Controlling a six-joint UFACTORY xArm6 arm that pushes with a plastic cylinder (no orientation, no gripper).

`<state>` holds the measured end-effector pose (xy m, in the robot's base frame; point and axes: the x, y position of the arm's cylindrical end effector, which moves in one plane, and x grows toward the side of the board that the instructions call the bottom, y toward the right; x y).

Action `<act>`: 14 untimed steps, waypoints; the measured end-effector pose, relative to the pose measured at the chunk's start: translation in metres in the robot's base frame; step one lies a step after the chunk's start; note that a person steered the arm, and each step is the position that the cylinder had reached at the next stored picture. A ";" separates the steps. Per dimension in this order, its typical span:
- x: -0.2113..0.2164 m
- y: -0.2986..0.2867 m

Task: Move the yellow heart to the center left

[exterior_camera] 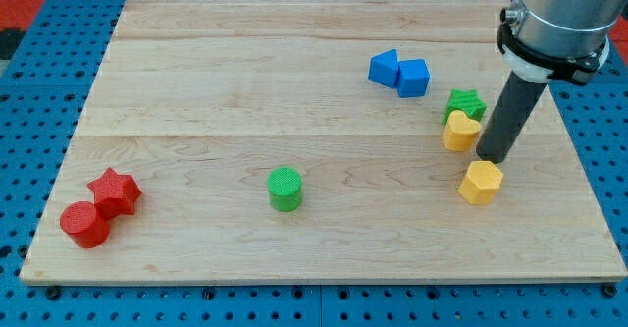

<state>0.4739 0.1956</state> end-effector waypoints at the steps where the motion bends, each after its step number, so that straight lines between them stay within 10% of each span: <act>1: -0.021 -0.003; 14: -0.069 -0.180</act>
<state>0.4047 0.0152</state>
